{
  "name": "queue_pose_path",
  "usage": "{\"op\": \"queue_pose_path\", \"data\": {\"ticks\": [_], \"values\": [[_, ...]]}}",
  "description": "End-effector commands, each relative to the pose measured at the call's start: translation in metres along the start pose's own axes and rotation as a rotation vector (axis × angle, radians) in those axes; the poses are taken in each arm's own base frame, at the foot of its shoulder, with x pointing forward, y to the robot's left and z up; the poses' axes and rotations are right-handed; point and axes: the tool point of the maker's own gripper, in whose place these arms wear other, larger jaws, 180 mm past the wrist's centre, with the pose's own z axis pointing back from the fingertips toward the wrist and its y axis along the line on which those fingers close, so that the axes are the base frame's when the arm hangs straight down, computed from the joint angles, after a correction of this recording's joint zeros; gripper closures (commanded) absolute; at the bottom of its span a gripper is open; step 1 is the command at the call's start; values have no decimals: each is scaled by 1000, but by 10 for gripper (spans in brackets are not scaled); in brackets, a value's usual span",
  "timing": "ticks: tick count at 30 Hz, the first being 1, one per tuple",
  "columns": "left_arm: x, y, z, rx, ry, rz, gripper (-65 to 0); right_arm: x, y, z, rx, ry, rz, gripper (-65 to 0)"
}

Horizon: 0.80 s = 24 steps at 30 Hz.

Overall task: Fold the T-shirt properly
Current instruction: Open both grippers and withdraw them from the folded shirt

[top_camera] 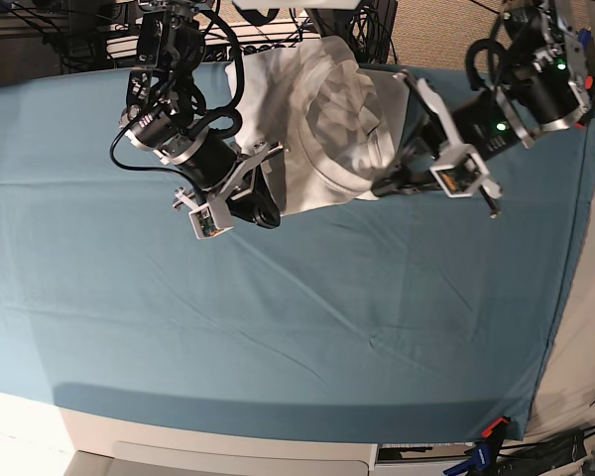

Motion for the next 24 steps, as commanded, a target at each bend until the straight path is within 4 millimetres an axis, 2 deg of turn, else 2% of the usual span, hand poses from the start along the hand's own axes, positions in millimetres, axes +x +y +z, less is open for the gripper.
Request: {"op": "queue_pose_path", "data": {"ticks": [1,8,10,17,24], "values": [[11,-2,2,-13,-41,-19,0,16,3,1,14,-63,6,0],[2,11,3,58,11,-70,0,15,3,1,11,-59,9,0],[6,19,4,100,-11,-61,0,14,2,1,4,-52,15,0],[15,20,3,121,-65,-58,0,13,1,1,-1,-47,21,0],[34,18,3,104,-145,-161,0,12,-1,1,-8,-43,28,0]]}}
